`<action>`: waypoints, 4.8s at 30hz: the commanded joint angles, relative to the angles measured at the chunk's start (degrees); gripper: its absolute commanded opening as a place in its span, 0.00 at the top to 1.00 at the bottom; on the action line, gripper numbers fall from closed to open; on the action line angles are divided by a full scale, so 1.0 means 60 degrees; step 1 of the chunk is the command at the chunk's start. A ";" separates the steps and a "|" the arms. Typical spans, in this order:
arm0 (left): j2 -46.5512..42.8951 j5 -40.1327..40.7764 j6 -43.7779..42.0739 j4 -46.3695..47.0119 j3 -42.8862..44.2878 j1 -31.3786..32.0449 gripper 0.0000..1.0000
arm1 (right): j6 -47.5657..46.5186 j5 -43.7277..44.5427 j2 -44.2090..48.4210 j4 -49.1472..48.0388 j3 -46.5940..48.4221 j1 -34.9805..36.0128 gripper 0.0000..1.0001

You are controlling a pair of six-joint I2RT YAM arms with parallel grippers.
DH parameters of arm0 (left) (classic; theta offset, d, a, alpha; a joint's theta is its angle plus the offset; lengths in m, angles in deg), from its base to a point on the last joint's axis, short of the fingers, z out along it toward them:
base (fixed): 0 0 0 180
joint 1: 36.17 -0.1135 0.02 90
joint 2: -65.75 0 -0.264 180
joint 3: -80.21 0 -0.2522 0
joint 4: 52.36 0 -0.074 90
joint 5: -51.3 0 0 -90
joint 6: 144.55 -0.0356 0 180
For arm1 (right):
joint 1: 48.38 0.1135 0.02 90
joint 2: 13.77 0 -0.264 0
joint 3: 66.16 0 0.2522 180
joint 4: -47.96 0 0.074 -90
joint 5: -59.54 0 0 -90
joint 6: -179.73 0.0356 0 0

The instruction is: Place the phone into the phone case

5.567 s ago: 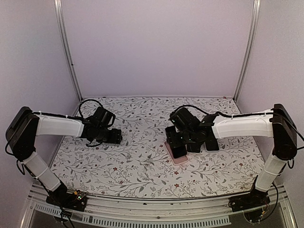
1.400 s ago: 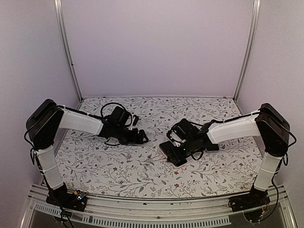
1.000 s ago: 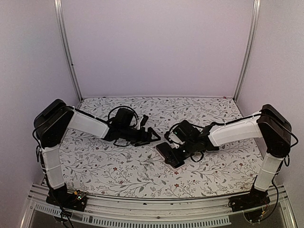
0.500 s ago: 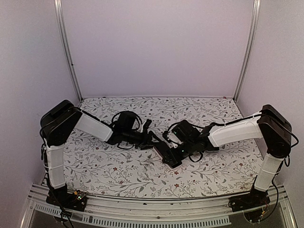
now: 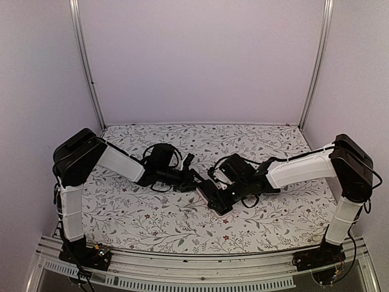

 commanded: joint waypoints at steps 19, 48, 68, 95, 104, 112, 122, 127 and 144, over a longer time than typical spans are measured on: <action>-0.0850 0.0588 -0.3322 -0.2540 0.0621 0.0516 1.00 | -0.0080 0.0254 0.0679 -0.1144 -0.0253 -0.0222 0.01; -0.2870 0.3882 -1.0029 -0.3559 -0.0132 0.3240 1.00 | -0.5484 -0.7694 0.3538 -0.0418 -0.1536 -0.2668 0.31; -0.2308 0.3886 -1.0154 -0.3954 0.0496 0.3239 1.00 | -0.5200 -0.6883 0.3668 -0.0840 -0.2267 -0.2442 0.80; -0.3460 0.1311 -0.8957 -0.0367 -0.1366 0.2547 0.56 | -0.5828 -0.6024 0.3881 -0.0839 -0.2487 -0.2040 1.00; -0.3217 0.0875 -0.9262 -0.0423 -0.1131 0.2447 0.71 | -0.5926 -0.6136 0.3978 -0.0877 -0.2532 -0.2014 1.00; -0.2682 0.0731 -0.9223 -0.0496 -0.0689 0.2465 0.81 | -0.6160 -0.6318 0.4072 -0.1001 -0.2488 -0.1927 1.00; -0.2809 0.0846 -0.9227 -0.0502 -0.0618 0.2648 1.00 | -0.6181 -0.6294 0.4043 -0.1451 -0.2488 -0.1885 0.82; -0.2916 0.1400 -0.9500 -0.0706 -0.0757 0.2707 1.00 | -0.6302 -0.5946 0.3914 -0.1203 -0.2320 -0.1842 0.54; -0.2946 0.2467 -0.9751 -0.1119 -0.0675 0.2986 1.00 | -0.6470 -0.5249 0.3845 -0.0626 -0.1942 -0.1418 0.95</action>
